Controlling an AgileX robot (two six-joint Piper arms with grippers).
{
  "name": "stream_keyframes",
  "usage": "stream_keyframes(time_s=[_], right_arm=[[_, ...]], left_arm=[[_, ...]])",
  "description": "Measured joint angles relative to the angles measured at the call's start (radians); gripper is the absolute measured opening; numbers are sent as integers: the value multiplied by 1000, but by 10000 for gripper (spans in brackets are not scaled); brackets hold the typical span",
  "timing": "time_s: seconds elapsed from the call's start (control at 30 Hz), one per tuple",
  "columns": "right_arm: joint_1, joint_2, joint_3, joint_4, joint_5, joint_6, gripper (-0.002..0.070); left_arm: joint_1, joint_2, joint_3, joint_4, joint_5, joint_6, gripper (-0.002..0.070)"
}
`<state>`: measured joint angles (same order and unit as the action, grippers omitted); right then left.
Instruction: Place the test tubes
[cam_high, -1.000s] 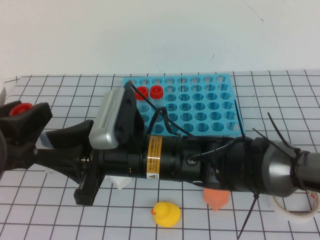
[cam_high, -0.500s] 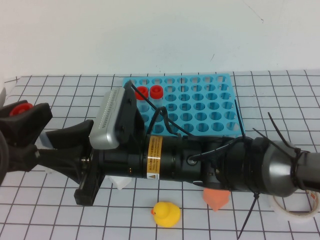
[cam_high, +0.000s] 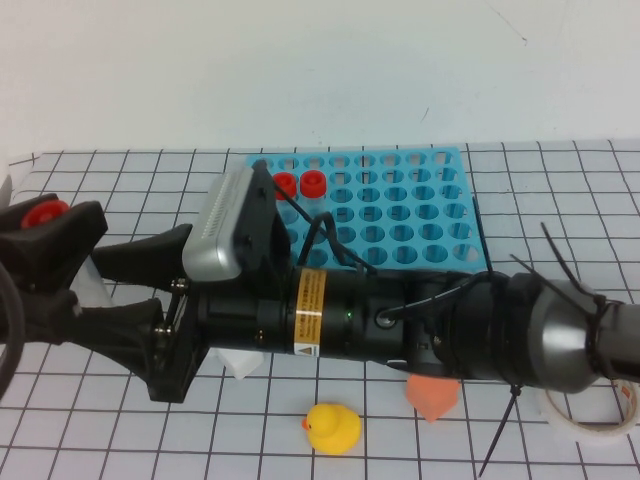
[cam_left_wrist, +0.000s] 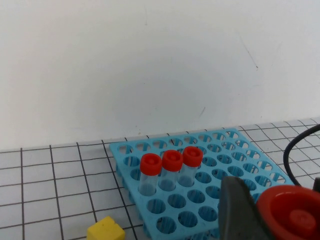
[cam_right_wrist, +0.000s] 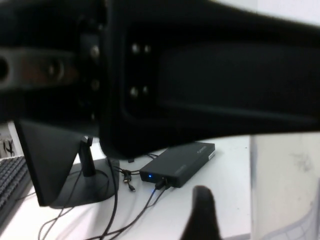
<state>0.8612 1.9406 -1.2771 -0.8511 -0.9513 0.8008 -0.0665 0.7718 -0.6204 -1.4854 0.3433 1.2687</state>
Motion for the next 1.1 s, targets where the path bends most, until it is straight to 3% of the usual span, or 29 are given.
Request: stream_keyframes(time_s=[0.13, 0.23, 0.33, 0.47, 0.57, 0.8, 0.93, 1.1], right_arm=[[-5, -41, 0, -44, 55, 6, 528], [-24, -89, 0, -155, 92, 40, 494], [-53, -144, 0, -304, 110, 137, 380], [-77, -226, 0, -569, 114, 283, 139], [-77, -284, 0, -799, 102, 385, 45], [-81, -437, 49, -925, 54, 636, 8], [-88, -583, 124, -932, 70, 672, 7], [-88, -815, 250, -932, 239, 676, 6]], left_arm=[[0, 0, 0, -15, 0, 52, 249], [0, 0, 0, -17, 0, 87, 249], [0, 0, 0, -17, 0, 99, 249], [0, 0, 0, -19, 0, 110, 249], [0, 0, 0, -33, -4, 110, 249], [0, 0, 0, -72, -42, 121, 249], [0, 0, 0, -79, -48, 136, 249], [0, 0, 0, -81, -48, 140, 249]])
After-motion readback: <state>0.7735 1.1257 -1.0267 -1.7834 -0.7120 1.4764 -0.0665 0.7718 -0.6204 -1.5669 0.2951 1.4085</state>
